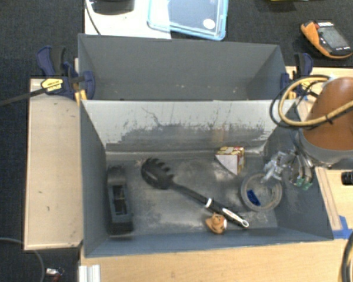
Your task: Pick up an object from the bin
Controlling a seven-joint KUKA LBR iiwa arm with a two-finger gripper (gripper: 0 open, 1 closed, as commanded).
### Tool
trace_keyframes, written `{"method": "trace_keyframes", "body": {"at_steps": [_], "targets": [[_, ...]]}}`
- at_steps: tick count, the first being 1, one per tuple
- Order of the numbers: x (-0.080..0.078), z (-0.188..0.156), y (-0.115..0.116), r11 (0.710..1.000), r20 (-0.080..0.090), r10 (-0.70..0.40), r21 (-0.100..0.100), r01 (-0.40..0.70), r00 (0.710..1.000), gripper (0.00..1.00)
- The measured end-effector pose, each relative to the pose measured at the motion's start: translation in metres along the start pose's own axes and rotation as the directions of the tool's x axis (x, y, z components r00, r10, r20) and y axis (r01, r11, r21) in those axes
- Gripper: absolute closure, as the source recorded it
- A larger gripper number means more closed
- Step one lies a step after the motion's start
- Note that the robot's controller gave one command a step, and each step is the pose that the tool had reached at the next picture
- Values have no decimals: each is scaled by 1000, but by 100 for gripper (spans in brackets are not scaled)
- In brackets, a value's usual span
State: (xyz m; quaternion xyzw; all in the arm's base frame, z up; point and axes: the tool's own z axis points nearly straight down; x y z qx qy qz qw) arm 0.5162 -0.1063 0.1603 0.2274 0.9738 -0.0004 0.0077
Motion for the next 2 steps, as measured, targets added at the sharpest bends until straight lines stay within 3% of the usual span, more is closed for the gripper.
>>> {"method": "trace_keyframes", "body": {"at_steps": [2], "targets": [[-1, -38, 0, 1000, 2, -5, -1, 5, 1000, 100]]}}
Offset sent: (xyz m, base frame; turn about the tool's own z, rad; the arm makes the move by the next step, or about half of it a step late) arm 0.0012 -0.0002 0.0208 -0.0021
